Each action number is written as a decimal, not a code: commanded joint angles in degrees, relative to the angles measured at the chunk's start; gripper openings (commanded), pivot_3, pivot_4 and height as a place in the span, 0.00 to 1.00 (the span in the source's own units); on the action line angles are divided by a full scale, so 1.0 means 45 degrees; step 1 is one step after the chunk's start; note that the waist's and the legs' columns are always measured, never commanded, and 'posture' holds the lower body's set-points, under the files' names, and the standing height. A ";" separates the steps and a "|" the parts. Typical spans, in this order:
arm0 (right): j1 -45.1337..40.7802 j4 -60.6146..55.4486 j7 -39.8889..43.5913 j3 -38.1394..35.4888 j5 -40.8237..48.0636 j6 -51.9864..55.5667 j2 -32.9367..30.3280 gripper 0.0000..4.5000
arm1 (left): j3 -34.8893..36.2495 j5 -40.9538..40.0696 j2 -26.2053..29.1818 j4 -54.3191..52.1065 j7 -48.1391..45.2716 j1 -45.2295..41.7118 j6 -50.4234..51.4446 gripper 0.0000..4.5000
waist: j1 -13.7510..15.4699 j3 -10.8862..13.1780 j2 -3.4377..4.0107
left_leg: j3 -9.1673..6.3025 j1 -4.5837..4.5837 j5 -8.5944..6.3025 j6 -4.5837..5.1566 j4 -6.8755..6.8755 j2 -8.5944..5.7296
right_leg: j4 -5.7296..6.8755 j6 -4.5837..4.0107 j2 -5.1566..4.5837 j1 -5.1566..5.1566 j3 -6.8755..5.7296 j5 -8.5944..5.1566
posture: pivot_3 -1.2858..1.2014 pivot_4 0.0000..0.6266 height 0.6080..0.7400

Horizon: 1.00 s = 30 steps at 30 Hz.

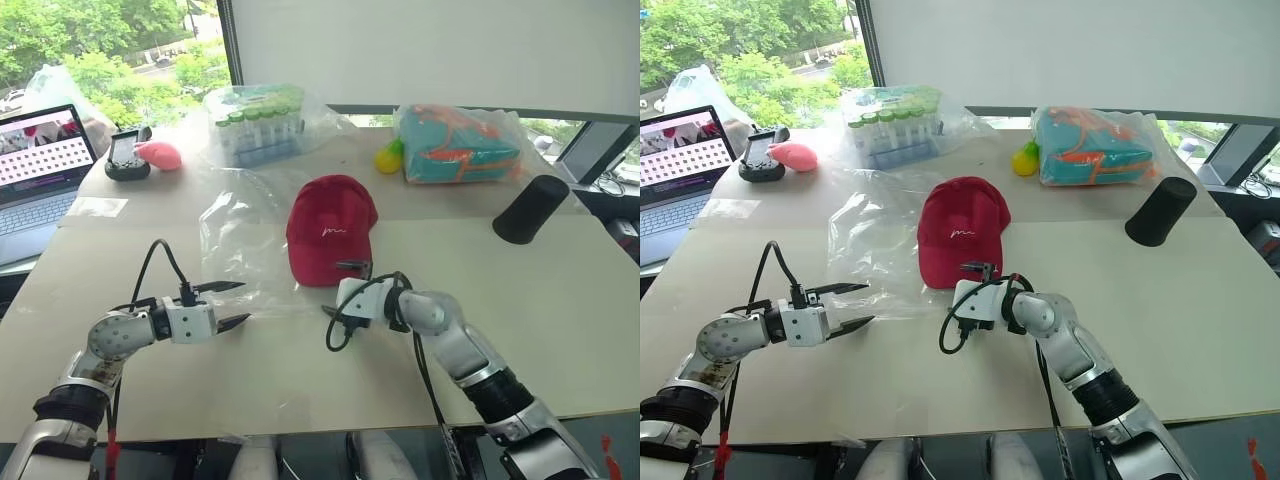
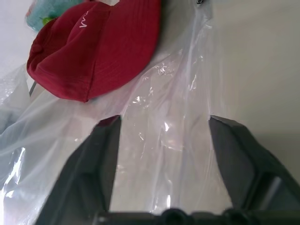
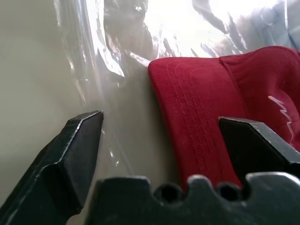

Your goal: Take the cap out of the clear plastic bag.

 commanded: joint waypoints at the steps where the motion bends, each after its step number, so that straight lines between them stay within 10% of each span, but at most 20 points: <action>1: 0.0025 -0.0628 0.0537 -0.0350 0.0646 0.0418 -0.0128 1.00 | 0.0087 -0.0501 0.0160 -0.0544 -0.0299 0.0226 0.0257 0.99 | -0.0003 0.0000 0.0000 | 0.0001 0.0000 0.0000 0.0000 0.0000 0.0000 | 0.0000 0.0000 0.0000 -0.0001 0.0000 0.0000 | 0.52 0.24 1.00; 7: -0.0215 -0.1356 0.0948 -0.1510 0.2288 0.2000 0.0141 1.00 | 0.0404 -0.1861 0.0715 -0.3039 -0.0918 0.1898 0.2502 0.99 | -0.0053 0.0001 0.0001 | 0.0002 -0.0001 0.0000 0.0000 -0.0001 0.0006 | 0.0002 0.0000 0.0001 -0.0005 0.0002 0.0000 | 0.52 0.24 1.00; 17: -0.0318 -0.3657 0.2801 -0.6300 0.9327 0.9178 -0.1233 1.00 | 0.3889 -0.8137 0.2296 -1.0838 0.0392 0.6869 1.3668 0.99 | -0.0137 0.0011 -0.0012 | -0.0016 -0.0006 -0.0003 -0.0002 -0.0007 0.0024 | -0.0008 0.0054 -0.0009 -0.0006 -0.0020 -0.0059 | 0.52 0.24 1.00; 30: -0.0377 -0.1312 -0.4157 -0.7605 0.7252 0.9359 -0.0250 1.00 | 0.7890 -0.7753 -0.3594 -1.1508 0.9626 0.5986 1.6338 0.99 | -0.0218 0.0012 -0.0012 | -0.0032 0.0040 -0.0004 0.0002 -0.0047 0.0004 | -0.0001 0.0023 0.0016 0.0017 0.0013 -0.0065 | 0.52 0.24 1.00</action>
